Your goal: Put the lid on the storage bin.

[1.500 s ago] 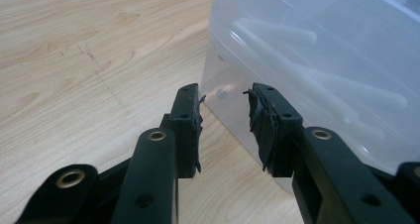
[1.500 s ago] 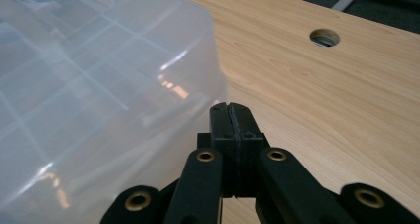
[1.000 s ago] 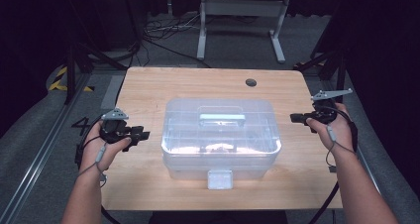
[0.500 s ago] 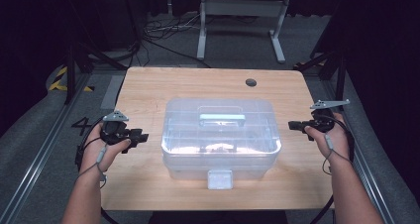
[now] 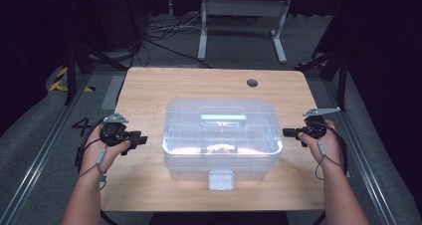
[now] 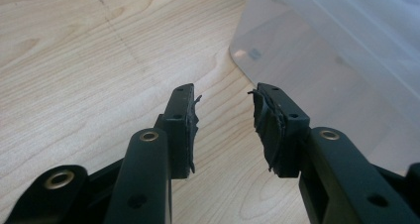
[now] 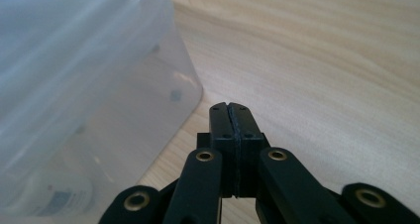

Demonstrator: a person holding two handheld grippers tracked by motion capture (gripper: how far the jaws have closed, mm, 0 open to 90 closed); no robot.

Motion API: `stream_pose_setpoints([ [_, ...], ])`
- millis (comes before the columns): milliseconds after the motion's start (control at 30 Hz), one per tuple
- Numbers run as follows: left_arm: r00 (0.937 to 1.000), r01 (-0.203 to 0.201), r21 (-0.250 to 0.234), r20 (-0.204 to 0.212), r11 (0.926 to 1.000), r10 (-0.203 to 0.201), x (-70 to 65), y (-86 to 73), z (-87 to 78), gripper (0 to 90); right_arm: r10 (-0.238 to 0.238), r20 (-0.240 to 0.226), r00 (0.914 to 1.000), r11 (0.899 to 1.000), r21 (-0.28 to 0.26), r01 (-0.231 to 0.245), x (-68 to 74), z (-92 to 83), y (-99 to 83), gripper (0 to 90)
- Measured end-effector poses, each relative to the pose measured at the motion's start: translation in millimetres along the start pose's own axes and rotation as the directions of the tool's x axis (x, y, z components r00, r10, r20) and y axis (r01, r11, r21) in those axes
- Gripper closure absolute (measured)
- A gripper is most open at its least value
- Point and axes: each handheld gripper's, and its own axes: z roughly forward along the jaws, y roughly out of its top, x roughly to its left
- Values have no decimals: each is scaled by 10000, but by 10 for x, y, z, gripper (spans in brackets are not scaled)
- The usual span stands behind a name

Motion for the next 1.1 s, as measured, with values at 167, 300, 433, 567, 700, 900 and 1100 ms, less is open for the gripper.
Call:
stream_pose_setpoints([
  [167,10000,-53,288,-44,9996,54,5,-14,36,609,-5,202,9998,9985,545,-6,-2,86,-75,900],
  [300,9999,-142,509,-7,9986,143,10,-20,89,607,30,428,9991,9968,795,-64,-25,106,-136,896],
  [433,9999,-128,803,38,9967,125,21,-37,142,603,181,463,9988,9954,932,-223,-54,140,-196,891],
  [567,9999,-127,999,-28,9949,131,18,-48,183,599,20,582,9983,9937,1116,-85,-46,163,-230,886],
  [700,9997,-247,1248,121,9919,234,-10,-48,225,597,-160,714,9973,9903,1387,60,-23,182,-254,887],
  [900,9986,-460,1428,310,9887,420,-40,-36,262,594,-410,973,9944,9826,1844,225,-3,224,-279,875],
  [1100,9988,-355,1398,374,9895,305,-48,-44,255,594,-295,1090,9936,9816,1909,82,-5,215,-298,854],
])
